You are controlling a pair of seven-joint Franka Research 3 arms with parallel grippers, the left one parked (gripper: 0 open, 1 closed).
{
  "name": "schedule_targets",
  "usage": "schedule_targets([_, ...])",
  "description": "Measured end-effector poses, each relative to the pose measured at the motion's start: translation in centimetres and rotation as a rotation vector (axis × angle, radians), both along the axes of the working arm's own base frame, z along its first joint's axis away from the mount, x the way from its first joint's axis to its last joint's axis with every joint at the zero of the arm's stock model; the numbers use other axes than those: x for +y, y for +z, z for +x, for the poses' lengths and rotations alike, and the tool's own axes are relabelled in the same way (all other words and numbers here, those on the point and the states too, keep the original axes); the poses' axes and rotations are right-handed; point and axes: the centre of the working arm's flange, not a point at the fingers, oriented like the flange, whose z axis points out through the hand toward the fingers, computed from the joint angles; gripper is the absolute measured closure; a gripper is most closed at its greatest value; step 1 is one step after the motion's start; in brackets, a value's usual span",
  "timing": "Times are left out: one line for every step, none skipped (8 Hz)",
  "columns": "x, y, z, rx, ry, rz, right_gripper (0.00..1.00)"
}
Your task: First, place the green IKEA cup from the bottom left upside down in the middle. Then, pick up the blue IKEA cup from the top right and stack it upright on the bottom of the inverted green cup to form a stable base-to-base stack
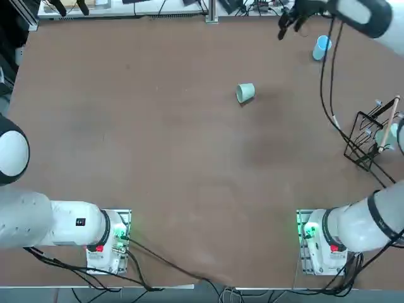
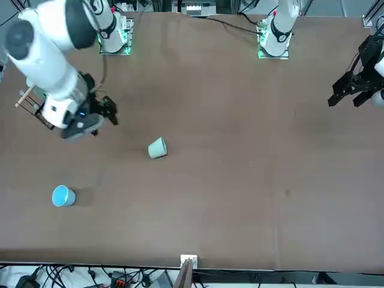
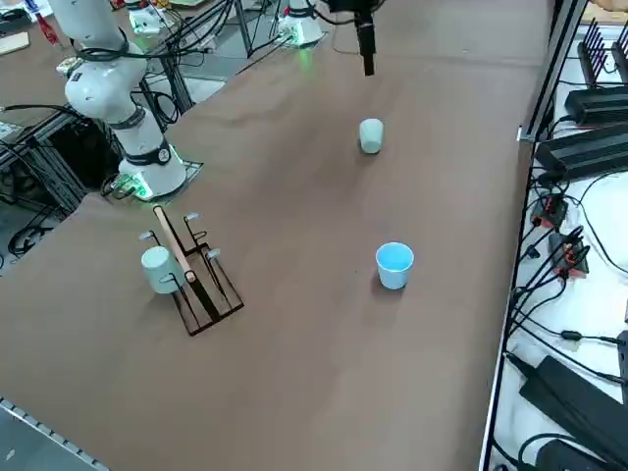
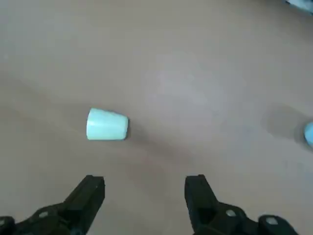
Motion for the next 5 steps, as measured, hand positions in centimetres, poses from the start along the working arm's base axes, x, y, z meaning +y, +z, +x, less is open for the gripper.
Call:
schedule_targets([1.5, -2.0, 0.5, -0.011, 0.145, -0.006, 0.0])
schedule_targets([2.7, -3.7, 0.9, -0.023, 0.274, -0.011, 0.0])
schedule_targets([3.8, -5.5, 1.2, -0.031, 0.394, -0.016, 0.0])
schedule_targets([4.4, -7.2, 1.6, -0.04, 0.513, -0.022, 0.0])
schedule_targets([4.6, -9.0, 2.1, -0.054, 0.63, -0.017, 0.0])
